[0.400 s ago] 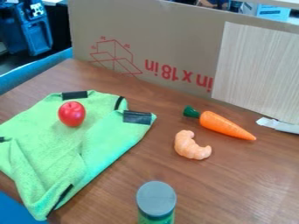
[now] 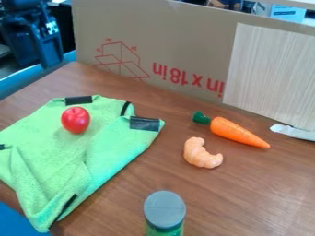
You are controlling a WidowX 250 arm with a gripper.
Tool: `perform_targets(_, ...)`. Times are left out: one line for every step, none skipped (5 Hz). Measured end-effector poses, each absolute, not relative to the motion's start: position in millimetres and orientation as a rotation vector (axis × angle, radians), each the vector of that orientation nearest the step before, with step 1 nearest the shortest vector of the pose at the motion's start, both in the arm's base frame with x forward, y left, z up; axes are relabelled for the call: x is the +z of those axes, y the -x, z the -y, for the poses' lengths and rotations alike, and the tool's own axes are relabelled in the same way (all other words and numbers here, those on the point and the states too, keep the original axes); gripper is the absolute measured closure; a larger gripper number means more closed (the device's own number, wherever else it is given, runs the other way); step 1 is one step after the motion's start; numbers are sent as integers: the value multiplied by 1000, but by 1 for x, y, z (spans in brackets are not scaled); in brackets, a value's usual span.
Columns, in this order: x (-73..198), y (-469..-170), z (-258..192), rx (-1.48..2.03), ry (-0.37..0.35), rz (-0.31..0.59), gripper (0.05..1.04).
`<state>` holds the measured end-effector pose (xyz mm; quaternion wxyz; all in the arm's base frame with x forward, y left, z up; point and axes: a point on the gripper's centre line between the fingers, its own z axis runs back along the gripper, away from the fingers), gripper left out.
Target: Move the red figure from the cloth and put it on the table
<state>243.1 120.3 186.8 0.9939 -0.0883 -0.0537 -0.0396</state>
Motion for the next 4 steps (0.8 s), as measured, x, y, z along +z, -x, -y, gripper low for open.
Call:
perform_targets(174,-262,-134,-52,63,169,83)
perform_targets(164,-276,-145,-31,-10,246,83)
perform_targets(152,-286,-150,-30,-63,264,83)
perform_targets(128,-291,-157,-12,-72,201,83)
